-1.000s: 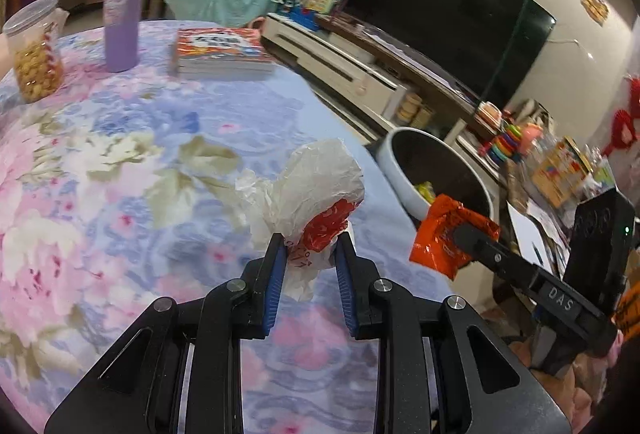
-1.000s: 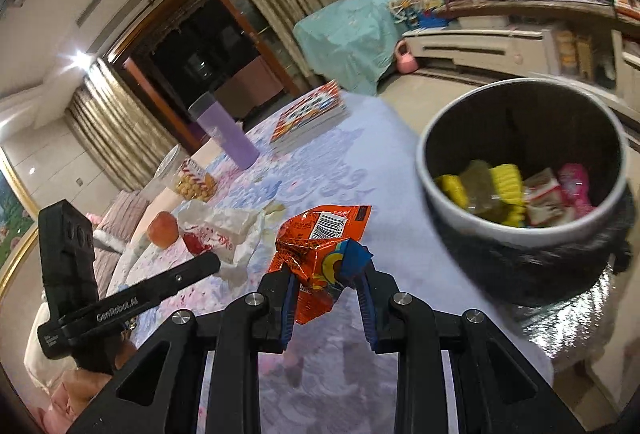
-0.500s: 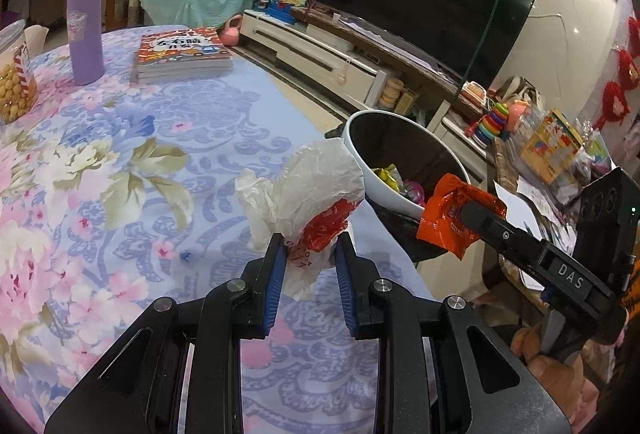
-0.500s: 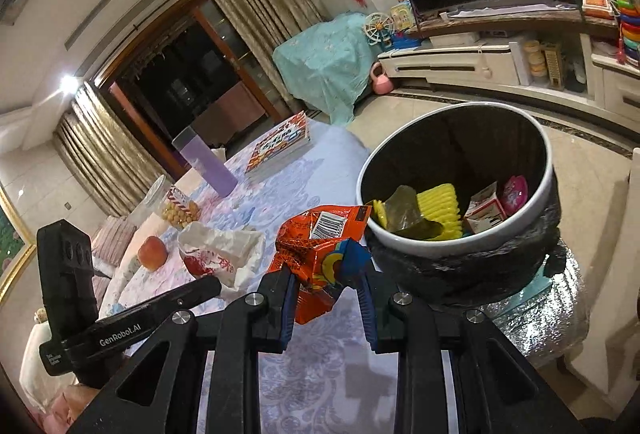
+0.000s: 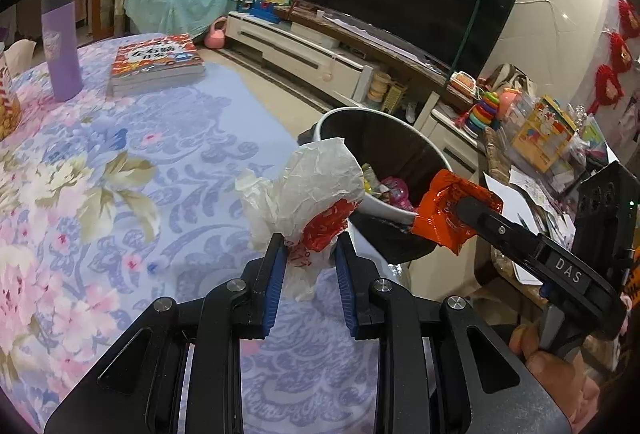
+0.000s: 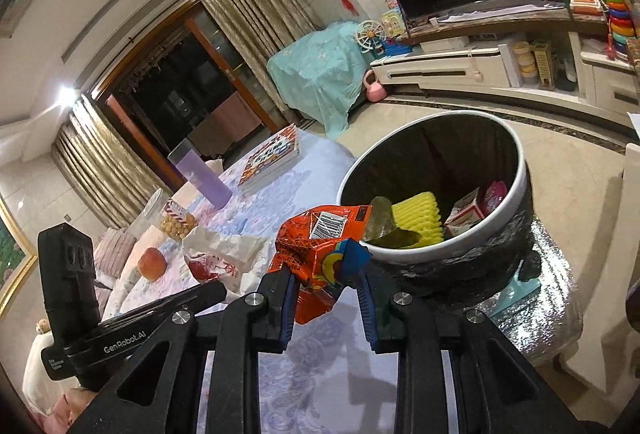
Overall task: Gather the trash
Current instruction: 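Carry the plastic bag and orange wrapper over the trash bin with both tools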
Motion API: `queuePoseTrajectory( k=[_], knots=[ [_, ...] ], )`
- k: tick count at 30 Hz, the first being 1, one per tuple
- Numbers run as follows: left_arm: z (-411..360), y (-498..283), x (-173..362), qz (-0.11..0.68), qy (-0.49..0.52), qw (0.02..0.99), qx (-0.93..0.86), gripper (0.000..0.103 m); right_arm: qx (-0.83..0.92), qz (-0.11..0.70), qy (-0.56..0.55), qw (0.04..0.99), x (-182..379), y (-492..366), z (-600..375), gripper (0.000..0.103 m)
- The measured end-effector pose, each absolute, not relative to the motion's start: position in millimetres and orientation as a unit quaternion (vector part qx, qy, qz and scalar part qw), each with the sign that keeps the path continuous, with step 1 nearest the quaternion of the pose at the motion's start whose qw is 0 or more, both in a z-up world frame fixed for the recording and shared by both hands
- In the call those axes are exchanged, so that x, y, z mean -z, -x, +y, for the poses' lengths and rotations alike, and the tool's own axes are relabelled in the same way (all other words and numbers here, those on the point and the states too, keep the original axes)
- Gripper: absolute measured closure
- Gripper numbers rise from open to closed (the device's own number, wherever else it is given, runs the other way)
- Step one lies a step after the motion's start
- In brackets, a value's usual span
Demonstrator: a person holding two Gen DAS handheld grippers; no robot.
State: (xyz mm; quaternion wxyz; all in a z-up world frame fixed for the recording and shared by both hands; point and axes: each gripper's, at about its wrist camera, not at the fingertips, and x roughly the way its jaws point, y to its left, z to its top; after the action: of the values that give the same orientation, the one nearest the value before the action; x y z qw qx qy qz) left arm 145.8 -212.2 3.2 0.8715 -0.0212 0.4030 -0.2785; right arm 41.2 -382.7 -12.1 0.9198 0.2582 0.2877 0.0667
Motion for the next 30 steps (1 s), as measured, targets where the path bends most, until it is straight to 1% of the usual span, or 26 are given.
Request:
queuePoseTrajectory(
  k=[16, 30],
  knots=[
    [-245, -153, -24, 0.385, 0.008, 0.868, 0.312, 0.080, -0.037, 0.278, -0.254, 0.926, 4, -38, -408, 0.076],
    [-275, -164, -34, 0.373, -0.011, 0.868, 0.327, 0.080, -0.017, 0.259, -0.229, 0.938, -18, -40, -426, 0.076]
  ],
)
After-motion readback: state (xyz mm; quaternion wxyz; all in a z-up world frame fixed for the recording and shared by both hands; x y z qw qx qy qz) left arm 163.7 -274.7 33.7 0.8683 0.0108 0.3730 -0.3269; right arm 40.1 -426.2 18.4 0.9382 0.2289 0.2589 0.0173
